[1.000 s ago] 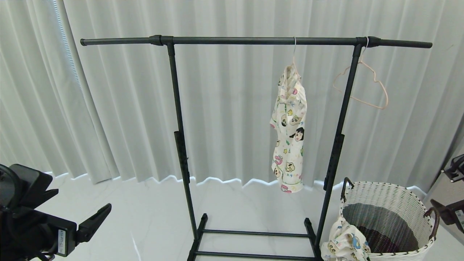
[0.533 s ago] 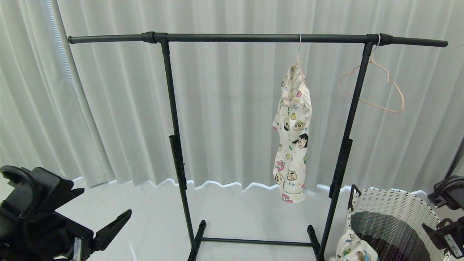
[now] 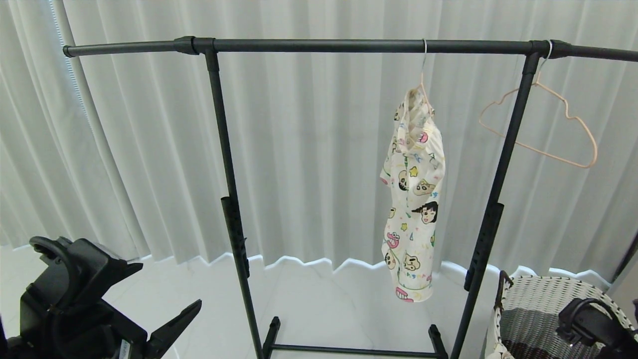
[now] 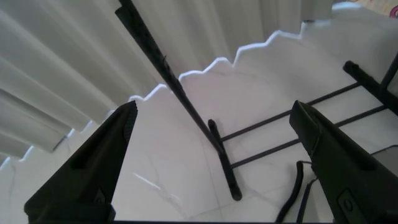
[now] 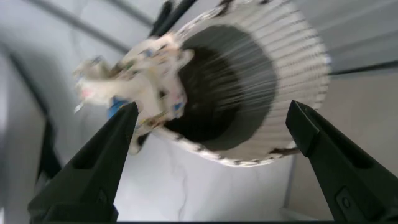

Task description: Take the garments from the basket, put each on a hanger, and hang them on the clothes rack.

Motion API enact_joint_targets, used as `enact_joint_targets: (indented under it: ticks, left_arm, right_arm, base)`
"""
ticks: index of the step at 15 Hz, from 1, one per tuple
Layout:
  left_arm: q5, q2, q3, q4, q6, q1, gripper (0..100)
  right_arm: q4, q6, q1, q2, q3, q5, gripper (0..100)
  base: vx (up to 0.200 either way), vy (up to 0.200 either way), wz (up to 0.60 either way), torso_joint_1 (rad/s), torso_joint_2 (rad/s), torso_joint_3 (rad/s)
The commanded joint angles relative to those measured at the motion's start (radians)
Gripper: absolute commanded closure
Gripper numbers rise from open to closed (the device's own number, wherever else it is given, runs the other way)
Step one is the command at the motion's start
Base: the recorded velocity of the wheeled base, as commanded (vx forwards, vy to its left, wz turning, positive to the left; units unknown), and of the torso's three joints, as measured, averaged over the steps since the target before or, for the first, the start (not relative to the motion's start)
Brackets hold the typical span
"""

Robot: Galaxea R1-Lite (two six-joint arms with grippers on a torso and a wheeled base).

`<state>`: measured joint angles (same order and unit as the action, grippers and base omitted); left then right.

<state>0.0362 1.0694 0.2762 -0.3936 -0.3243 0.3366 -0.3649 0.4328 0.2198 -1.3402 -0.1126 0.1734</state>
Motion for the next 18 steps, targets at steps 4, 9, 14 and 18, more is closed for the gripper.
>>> enact_joint_targets:
  ticks: [4, 9, 14, 18]
  left_arm:
    - [0.001, 0.000, 0.000, -0.001, 0.005, 0.007, 0]
    - [0.001, -0.002, -0.022, -0.001, 0.007, 0.007, 0]
    - [0.001, -0.002, -0.041, -0.001, 0.005, 0.007, 0]
    - [0.001, 0.000, -0.043, -0.001, 0.005, 0.009, 0]
  right_arm:
    - [-0.146, 0.001, 0.105, -0.399, 0.004, -0.029, 0]
    - [-0.200, 0.003, 0.087, -0.562, -0.044, -0.022, 0]
    - [-0.200, -0.002, 0.067, -0.657, -0.096, 0.095, 0]
    - [-0.204, -0.017, 0.067, -0.668, -0.099, 0.095, 100]
  base:
    - [0.000, 0.000, 0.00, 0.000, 0.00, 0.000]
    - [0.000, 0.000, 0.00, 0.000, 0.00, 0.000]
    - [0.000, 0.000, 0.00, 0.000, 0.00, 0.000]
    - [0.000, 0.000, 0.00, 0.000, 0.00, 0.000]
